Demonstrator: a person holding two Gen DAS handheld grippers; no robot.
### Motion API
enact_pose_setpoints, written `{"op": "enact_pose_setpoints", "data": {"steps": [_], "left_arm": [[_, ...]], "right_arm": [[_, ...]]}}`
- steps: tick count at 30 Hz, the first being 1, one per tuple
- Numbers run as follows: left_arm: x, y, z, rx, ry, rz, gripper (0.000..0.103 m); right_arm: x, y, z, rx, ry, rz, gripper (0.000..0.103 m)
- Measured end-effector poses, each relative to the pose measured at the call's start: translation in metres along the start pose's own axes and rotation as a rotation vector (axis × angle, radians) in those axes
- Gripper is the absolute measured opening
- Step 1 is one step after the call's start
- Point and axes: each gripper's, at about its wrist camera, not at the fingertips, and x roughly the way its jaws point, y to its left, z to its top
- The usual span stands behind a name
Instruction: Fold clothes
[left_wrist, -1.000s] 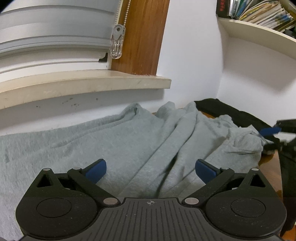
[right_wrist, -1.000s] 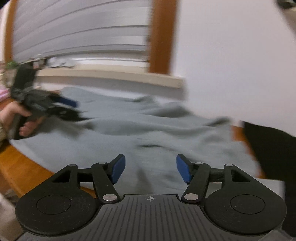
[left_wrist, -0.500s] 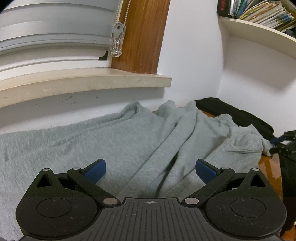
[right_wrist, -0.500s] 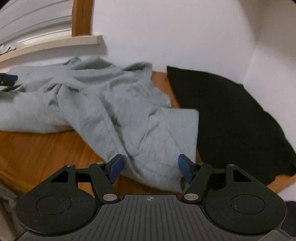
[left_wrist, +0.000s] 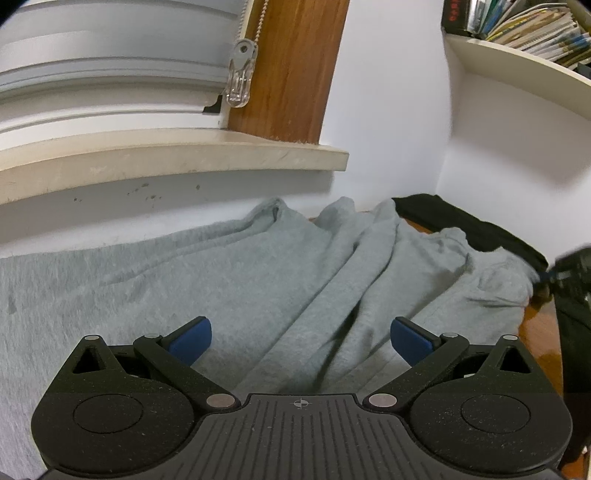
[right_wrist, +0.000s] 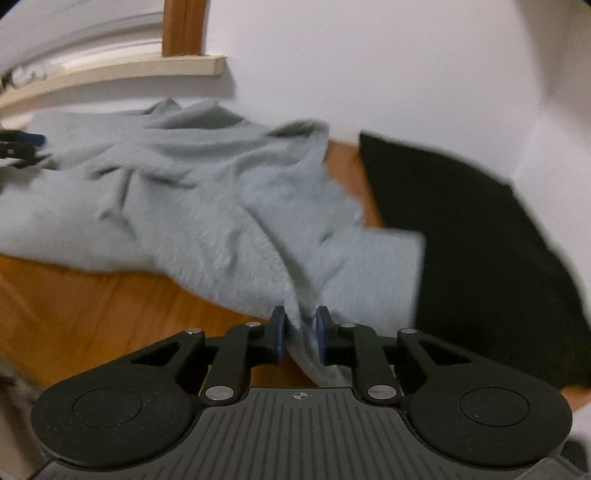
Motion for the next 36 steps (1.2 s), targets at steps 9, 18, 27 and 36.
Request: {"op": "enact_pose_setpoints", "data": {"steps": [9,18,27,36], "left_arm": [[0.0,0.001,0.0,-0.004,0.006,-0.005,0.103],[-0.001,0.001,0.0,0.001,0.001,-0.004,0.103],[0.0,0.0,0.0,0.005,0.008,0.0,0.103],[0.001,0.001,0.0,-0.006,0.017,-0.004,0.103]], "right_arm": [[0.001,0.037,0.155,-0.276,-0.349,-0.36,0.006],[0.075,0.078,0.192,-0.255,-0.282,-0.219,0.045],[0.087,0.001,0.1,0.005,-0.042,0.01,0.045],[0.096,-0.01,0.053,0.081,0.057,0.118,0.045]]}}
